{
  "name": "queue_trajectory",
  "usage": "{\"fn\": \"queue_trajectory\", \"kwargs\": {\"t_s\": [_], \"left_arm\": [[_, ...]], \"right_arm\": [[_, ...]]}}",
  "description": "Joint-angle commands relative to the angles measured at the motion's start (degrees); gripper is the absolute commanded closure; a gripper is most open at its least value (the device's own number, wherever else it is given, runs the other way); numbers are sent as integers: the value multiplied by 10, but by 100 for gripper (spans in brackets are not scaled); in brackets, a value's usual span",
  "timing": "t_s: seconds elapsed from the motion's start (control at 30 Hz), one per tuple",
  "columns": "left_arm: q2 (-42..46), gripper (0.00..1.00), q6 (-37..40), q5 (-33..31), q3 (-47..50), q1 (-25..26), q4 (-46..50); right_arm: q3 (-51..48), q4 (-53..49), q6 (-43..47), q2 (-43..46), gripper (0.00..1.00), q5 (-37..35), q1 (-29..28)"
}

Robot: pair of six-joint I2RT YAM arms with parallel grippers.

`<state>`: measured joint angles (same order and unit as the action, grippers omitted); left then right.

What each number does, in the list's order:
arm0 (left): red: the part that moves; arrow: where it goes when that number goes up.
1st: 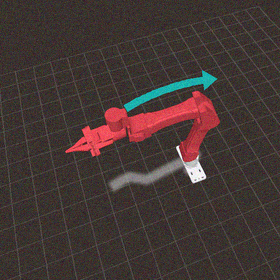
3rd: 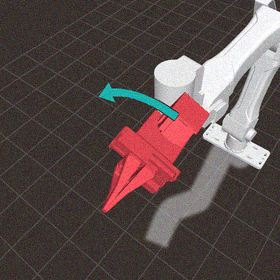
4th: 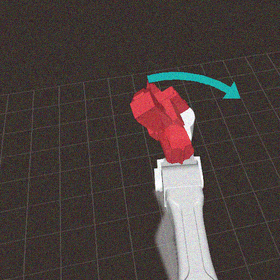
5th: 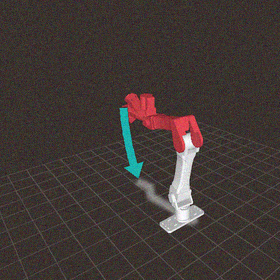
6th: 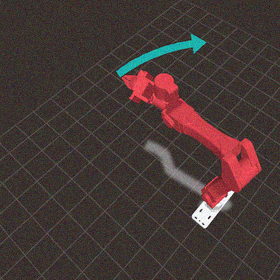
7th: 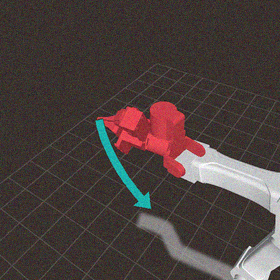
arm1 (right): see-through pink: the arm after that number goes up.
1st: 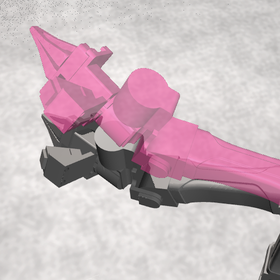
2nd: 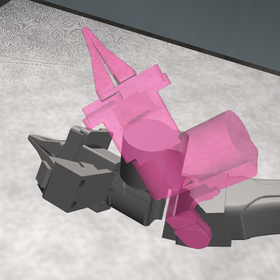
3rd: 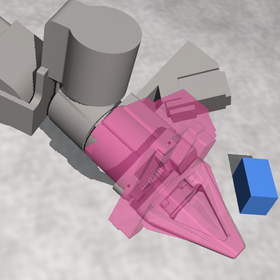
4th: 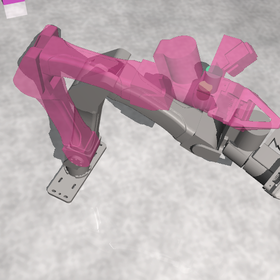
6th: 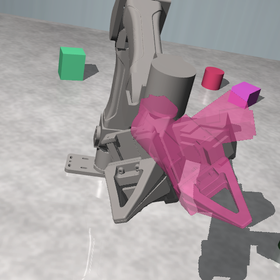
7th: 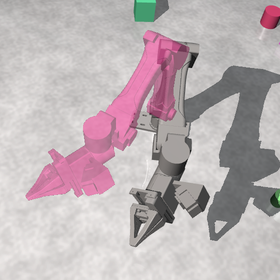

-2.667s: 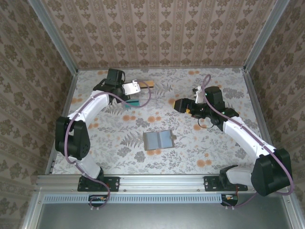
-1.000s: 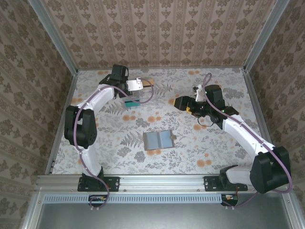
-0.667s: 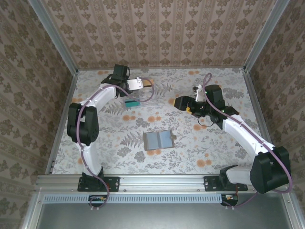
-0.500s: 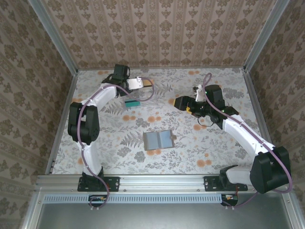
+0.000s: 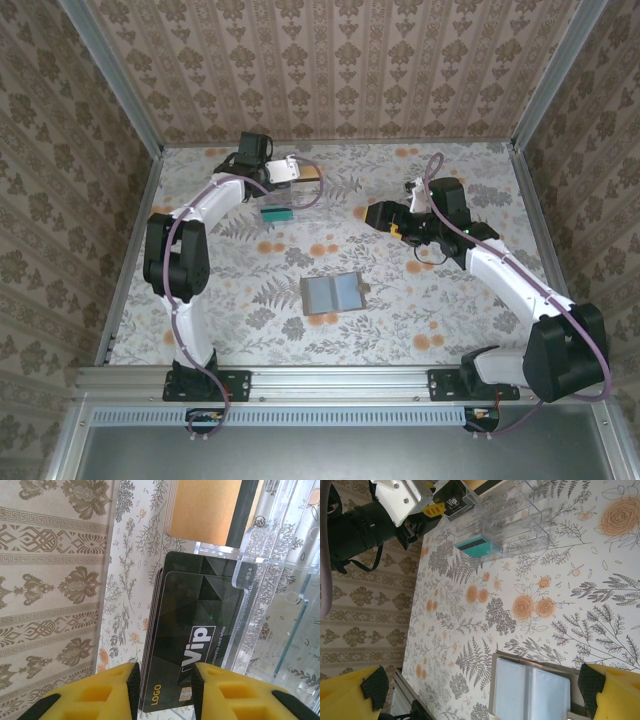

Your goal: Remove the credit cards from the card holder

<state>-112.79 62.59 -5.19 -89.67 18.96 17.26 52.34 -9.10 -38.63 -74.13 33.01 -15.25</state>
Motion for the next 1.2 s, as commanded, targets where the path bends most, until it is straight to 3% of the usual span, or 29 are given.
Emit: {"fn": "queue_trajectory", "kwargs": {"t_s": [0.0,0.1,0.2,0.23,0.37,0.57,0.7,0.83,0.93,1.07,1.17], "left_arm": [[-2,64,-10,11,-20,-6,6],[8,63,-40,20,-27,-6,7],[25,52,-87,34,-40,-6,8],[32,46,-110,38,-43,-6,10],[72,1,-186,42,-37,-6,-5],[146,0,-326,29,1,-11,-45],[208,0,-425,-27,61,-14,-102],[251,0,-617,-97,76,-37,-57],[267,0,-701,-32,74,-71,31],[323,0,-747,74,152,-82,44],[376,1,-806,101,220,-81,52]], "right_arm": [[-2,15,-8,-4,0,8,4],[-2,15,-10,-4,0,8,4],[-3,12,-9,-3,0,5,3],[-3,10,-6,-3,0,3,2],[1,-10,10,-1,0,-16,-6],[11,-56,50,1,0,-62,-40],[17,-84,72,3,0,-105,-74],[18,-102,89,-1,3,-146,-113],[17,-112,99,-10,11,-169,-139],[11,-127,109,-25,15,-215,-177],[-5,-132,108,-36,20,-245,-198]]}}
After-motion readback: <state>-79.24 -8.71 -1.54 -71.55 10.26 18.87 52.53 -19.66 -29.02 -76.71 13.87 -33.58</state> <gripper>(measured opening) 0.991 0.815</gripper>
